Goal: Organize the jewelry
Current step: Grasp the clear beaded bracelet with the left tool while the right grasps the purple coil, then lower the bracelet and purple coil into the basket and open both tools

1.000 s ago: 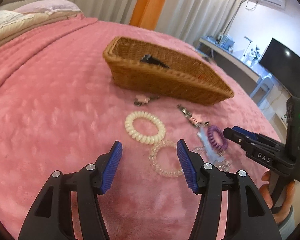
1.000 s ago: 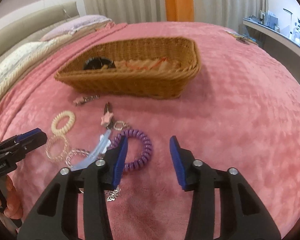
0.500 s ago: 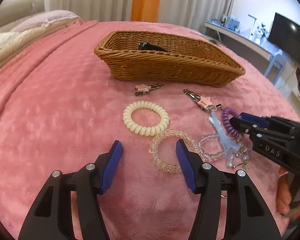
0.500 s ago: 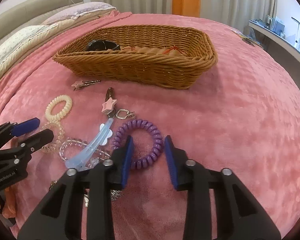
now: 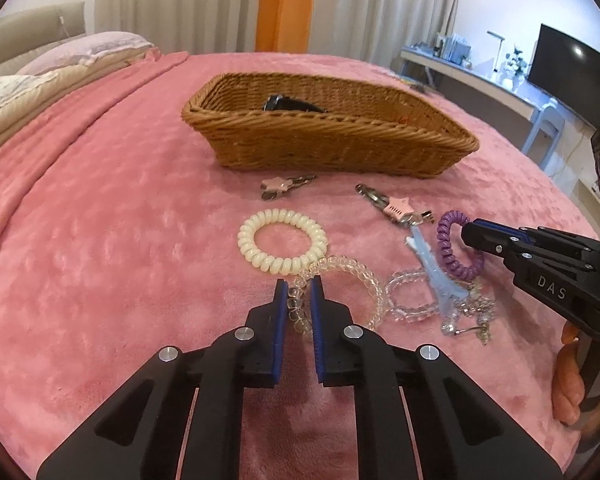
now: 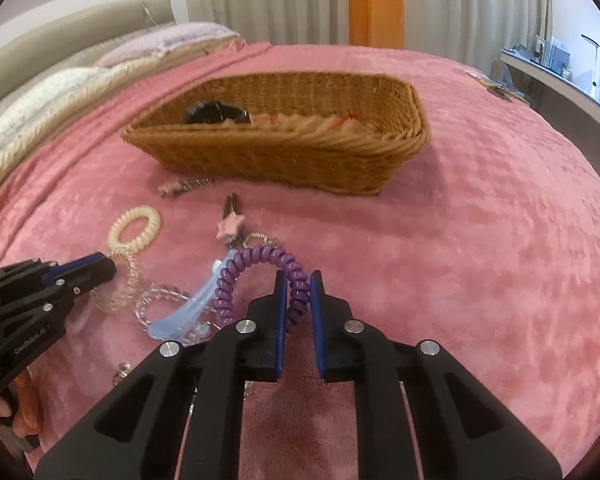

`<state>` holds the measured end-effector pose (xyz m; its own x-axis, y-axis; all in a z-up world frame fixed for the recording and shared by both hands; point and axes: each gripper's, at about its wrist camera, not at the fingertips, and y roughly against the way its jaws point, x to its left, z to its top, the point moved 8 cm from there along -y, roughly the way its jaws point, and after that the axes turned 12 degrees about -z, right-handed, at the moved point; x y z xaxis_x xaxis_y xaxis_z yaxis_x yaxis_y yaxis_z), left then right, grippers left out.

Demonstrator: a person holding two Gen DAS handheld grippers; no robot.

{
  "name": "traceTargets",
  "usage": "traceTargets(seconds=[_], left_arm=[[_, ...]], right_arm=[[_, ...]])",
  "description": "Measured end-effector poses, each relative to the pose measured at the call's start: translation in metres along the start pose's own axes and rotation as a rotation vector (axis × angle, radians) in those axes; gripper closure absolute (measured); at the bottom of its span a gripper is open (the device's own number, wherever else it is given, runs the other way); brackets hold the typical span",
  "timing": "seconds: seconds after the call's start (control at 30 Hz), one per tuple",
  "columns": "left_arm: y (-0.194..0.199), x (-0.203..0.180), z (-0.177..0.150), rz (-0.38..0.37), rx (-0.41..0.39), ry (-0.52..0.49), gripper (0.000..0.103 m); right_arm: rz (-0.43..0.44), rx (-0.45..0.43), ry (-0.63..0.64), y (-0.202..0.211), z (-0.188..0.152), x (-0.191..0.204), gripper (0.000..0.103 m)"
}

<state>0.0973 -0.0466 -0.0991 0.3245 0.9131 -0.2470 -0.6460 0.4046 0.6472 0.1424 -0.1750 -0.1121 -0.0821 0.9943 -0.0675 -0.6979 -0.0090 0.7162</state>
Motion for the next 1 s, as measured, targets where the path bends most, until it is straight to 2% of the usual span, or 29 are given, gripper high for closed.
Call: traceTargets(seconds=[0.3, 0.57, 0.8, 0.9, 1.0], left_arm=[[0.016, -0.007, 0.008, -0.032, -0.091, -0.014, 0.094], [0.025, -0.007, 0.010, -0.045, -0.131, -0.003, 0.094], [0.032, -0.005, 0.015, -0.050, -0.167, 0.003, 0.094], [0.046, -0.005, 0.027, -0.051, -0.198, 0.015, 0.095], [0.075, -0.014, 0.059, -0.067, -0.260, 0.001, 0.095]], right_arm=[[0.035, -0.099, -0.038, 0.021, 0.009, -0.004, 0.094], [0.045, -0.133, -0.052, 0.028, 0.011, -0.008, 0.094], [0.042, -0.221, -0.072, 0.050, 0.016, -0.012, 0.094], [0.054, -0.268, -0.095, 0.070, 0.027, -0.017, 0.094], [0.032, -0.304, -0.083, 0.091, 0.046, -0.021, 0.094]])
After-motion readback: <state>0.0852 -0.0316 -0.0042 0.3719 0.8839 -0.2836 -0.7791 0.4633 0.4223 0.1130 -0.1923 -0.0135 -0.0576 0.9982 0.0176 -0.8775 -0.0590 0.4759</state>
